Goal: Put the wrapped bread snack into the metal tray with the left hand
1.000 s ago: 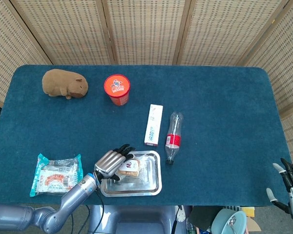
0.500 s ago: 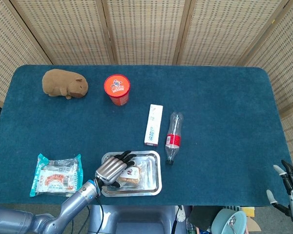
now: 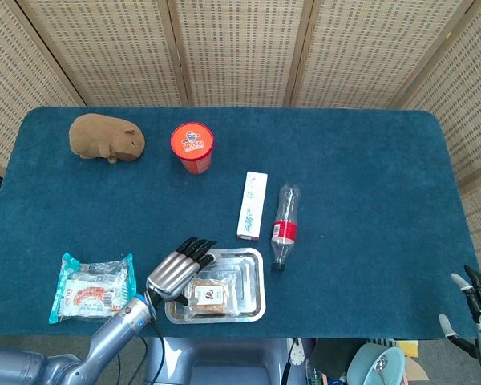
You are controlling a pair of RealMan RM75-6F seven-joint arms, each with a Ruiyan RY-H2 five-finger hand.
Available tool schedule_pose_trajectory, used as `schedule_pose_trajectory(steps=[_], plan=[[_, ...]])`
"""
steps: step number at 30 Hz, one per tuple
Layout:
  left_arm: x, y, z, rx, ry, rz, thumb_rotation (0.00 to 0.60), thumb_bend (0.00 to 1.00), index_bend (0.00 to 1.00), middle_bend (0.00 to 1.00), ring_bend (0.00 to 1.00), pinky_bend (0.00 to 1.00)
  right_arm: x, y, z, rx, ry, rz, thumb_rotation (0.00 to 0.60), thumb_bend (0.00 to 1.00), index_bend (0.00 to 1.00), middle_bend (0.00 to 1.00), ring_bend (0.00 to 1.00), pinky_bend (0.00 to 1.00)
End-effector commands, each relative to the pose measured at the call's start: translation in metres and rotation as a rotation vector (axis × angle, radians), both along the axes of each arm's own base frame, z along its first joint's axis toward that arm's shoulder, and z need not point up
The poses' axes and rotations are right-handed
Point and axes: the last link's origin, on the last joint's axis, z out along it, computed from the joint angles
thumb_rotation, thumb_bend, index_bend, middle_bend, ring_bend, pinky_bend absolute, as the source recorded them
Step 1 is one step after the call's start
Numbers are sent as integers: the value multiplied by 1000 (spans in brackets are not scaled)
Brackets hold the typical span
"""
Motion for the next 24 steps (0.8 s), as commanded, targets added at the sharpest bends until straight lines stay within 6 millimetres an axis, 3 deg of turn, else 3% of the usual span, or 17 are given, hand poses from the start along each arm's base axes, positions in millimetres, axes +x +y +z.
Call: schedule_pose_trajectory(steps=[1,7,12,20,24], plan=[[2,2,11,38,7,-17,600,157,147,0,0,0,0,0,0,0,-2,-3,600,383,97,0,0,0],[-2,-2,51,155,57,-58,600,173,147,0,0,0,-2,2,1,-9,-1,-13,600,383,97,0,0,0],[-24,-13,94,281,126,-48,600,179,147,0,0,0,-1,0,2,-8,5,-15,600,383,97,0,0,0],[-85,-34,155,459,193,22,600,203,147,0,0,0,9,-10,-2,21,47,-17,600,383,96,0,0,0],[-128,-57,179,562,217,80,600,205,147,0,0,0,20,-24,-8,46,61,-16,600,383,97,0,0,0]])
